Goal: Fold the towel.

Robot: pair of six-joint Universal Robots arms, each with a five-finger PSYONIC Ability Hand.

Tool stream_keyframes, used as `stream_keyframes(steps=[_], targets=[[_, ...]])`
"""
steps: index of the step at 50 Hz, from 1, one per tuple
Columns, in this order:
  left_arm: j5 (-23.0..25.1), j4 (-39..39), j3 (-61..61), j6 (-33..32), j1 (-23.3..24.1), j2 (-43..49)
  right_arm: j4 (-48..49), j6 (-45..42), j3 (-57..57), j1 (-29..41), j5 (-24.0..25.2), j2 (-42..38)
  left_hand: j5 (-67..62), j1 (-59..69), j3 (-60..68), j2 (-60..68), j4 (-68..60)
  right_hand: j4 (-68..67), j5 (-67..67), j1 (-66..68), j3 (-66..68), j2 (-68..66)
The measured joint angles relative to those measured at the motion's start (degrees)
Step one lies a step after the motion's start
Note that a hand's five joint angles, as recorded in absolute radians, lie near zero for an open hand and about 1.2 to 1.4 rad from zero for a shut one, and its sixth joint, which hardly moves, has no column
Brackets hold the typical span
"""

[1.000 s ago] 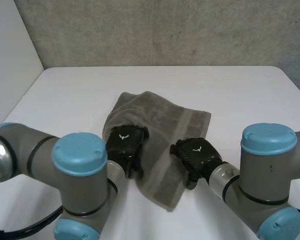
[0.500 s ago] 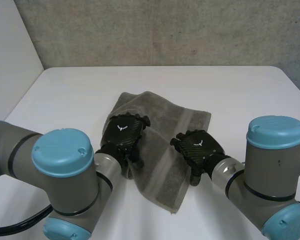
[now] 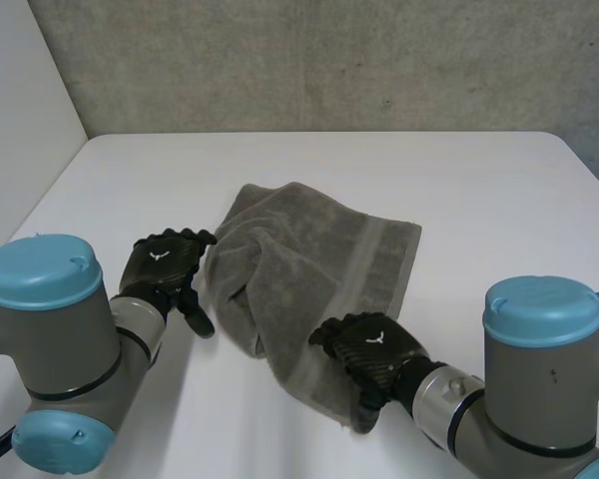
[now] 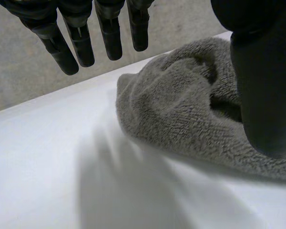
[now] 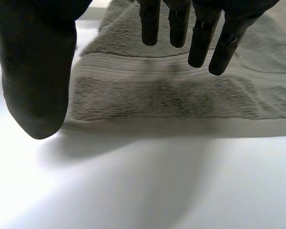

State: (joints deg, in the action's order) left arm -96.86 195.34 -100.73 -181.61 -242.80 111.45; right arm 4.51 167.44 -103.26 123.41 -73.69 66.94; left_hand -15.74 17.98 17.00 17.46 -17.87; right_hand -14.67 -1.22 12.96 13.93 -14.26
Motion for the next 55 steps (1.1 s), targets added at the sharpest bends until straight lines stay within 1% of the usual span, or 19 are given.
stream_keyframes(steps=[5,15,18,21,30,39,47,50,55], targets=[[0.0,0.96,-0.05,-0.02,-0.18,0.4,1.54,0.83,-0.59,1.0,0.7,-0.7,0.0,0.0,0.0,0.0,0.0,0.0,0.0,0.0,0.0,0.0],[0.0,2.48,0.04,-0.06,0.13,0.86,3.52,0.74,-0.48,1.73,0.45,-1.73,0.0,0.0,0.0,0.0,0.0,0.0,-0.16,0.02,0.0,0.0],[0.0,2.62,0.01,-0.06,0.14,0.88,3.93,0.56,-0.29,1.71,0.31,-2.19,0.0,0.0,0.0,0.0,0.0,-0.36,-2.12,1.08,0.5,-0.44],[0.0,2.69,-0.05,-0.06,0.14,0.89,4.43,0.25,0.02,1.7,0.14,-2.7,0.0,0.0,0.0,0.0,0.0,-2.81,-7.12,4.96,3.59,-3.09],[0.0,2.69,-0.15,-0.06,0.14,0.87,4.83,-0.22,0.92,1.85,-0.14,-3.53,0.0,0.0,0.0,0.0,0.0,-3.74,-8.35,6.15,4.35,-3.6],[0.0,2.68,-0.17,-0.06,0.14,0.86,4.81,-0.38,2.19,1.84,-0.51,-4.59,0.0,0.0,0.0,0.0,0.0,-8.37,-11.76,9.64,8.53,-7.26],[0.0,2.68,-0.19,-0.06,0.21,0.8,4.85,-1.47,3.01,1.52,-1.56,-5.4,0.0,0.0,0.0,0.0,0.0,-20.08,-23.41,21.8,20.9,-20.49],[0.0,2.69,-0.19,-0.06,0.26,0.79,5.05,-1.8,3.19,1.32,-2.01,-5.46,0.0,0.0,0.0,0.0,0.0,-28.45,-31.52,30.41,29.43,-29.43],[0.0,2.71,-0.18,-0.06,0.38,0.79,5.41,-1.92,3.37,1.13,-2.44,-5.22,0.0,0.0,0.0,0.0,0.0,-33.86,-37.17,35.97,34.68,-34.6]])
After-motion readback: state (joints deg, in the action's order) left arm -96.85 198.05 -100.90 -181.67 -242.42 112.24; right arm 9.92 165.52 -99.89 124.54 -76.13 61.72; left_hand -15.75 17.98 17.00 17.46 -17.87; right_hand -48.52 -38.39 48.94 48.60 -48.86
